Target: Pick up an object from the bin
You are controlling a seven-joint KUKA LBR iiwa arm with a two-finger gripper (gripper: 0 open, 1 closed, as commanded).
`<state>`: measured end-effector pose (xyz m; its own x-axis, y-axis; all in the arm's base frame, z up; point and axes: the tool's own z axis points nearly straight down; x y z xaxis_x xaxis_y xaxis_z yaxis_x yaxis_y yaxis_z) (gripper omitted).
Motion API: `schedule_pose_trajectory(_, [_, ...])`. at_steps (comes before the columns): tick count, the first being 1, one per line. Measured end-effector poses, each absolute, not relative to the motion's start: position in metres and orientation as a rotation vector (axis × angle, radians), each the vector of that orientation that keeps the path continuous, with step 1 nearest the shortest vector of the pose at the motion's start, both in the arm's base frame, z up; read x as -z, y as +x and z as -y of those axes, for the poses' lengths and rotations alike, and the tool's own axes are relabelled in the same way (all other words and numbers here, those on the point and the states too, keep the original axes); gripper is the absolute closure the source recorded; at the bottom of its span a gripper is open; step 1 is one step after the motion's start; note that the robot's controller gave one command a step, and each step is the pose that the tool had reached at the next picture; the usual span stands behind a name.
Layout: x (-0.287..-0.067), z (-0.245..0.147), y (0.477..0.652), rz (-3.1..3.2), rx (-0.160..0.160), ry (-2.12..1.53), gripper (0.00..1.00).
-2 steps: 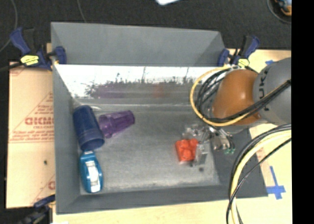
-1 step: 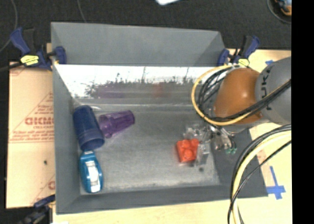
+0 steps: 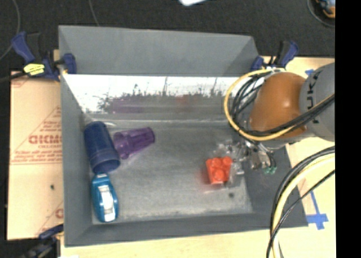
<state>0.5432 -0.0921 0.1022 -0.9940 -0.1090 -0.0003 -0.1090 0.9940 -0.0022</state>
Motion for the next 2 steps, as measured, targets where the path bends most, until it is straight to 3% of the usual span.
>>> schedule_pose_trajectory(2, [-0.136, 0.092, 0.546, -3.128, 0.007, -0.172, 1.0])
